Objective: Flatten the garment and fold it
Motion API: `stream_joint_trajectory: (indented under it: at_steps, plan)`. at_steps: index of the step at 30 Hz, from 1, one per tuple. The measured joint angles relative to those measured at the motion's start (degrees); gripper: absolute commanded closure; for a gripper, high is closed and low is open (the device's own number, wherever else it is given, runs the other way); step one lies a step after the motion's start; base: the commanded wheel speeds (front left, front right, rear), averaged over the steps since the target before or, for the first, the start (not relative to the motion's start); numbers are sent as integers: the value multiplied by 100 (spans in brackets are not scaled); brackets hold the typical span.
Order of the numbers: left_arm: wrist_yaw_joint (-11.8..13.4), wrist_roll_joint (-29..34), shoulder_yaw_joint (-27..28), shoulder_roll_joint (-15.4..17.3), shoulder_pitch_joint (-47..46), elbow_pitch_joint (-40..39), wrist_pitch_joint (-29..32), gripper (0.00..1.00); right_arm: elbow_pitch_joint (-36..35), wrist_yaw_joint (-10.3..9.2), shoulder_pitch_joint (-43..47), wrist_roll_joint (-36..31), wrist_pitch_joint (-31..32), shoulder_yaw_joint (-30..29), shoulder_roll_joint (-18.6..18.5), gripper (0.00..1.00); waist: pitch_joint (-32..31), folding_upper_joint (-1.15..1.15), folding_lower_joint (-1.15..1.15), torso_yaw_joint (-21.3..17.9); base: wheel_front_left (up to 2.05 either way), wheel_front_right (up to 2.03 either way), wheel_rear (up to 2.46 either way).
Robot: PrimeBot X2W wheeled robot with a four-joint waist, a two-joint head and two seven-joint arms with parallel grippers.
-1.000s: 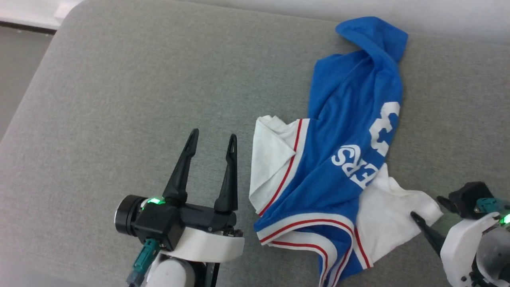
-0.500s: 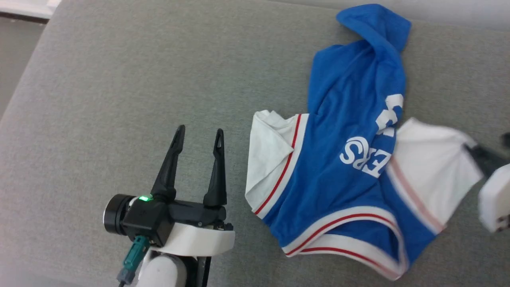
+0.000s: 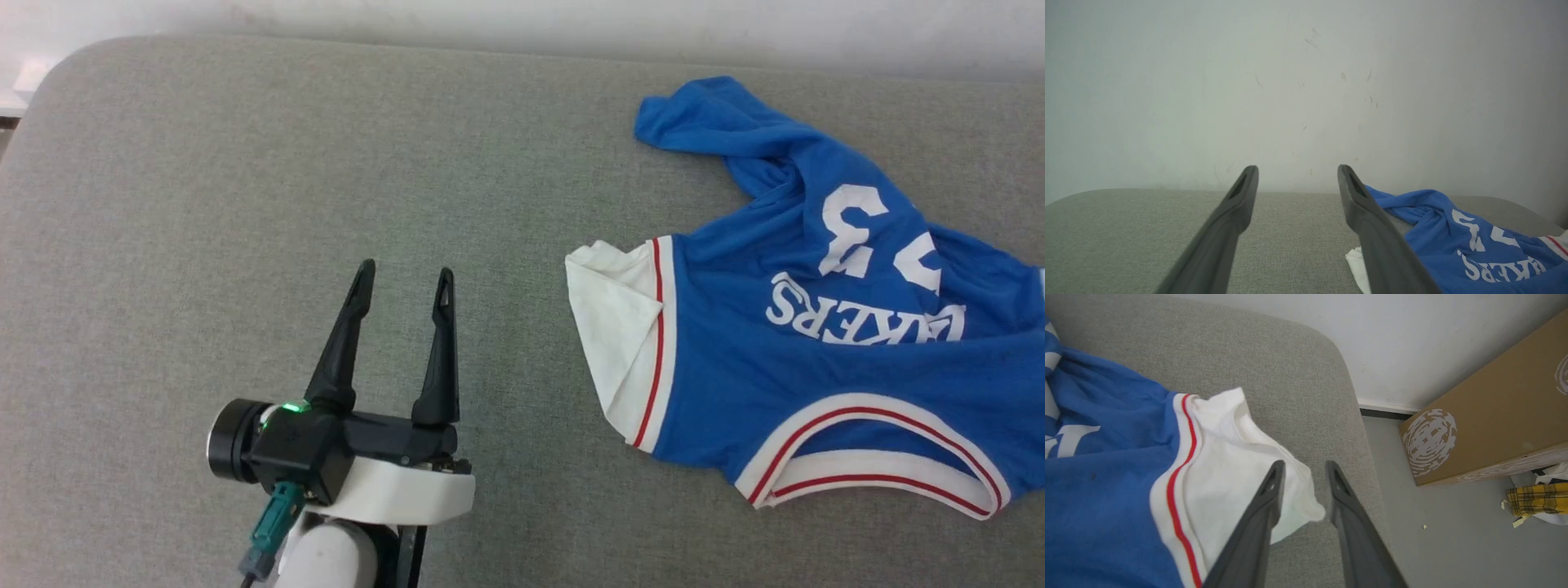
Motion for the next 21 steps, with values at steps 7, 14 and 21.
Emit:
stream_joint_trajectory:
  at_steps: [7,14,21]
  plan:
    - [-45,60,36,-1,29,47,-1,0,-345,1,-708,11,-853,615,582,0,-69,0,0,-132,0,0,0]
    - [-92,180,-18,60,318,56,0,0,-1861,0,-136,76,-1562,958,1945,0,-176,0,0,-250,0,0,0]
    - [-97,381,-234,144,637,112,36,0,-2518,1,1060,-98,-1922,1077,2606,0,-269,0,0,-462,0,0,0]
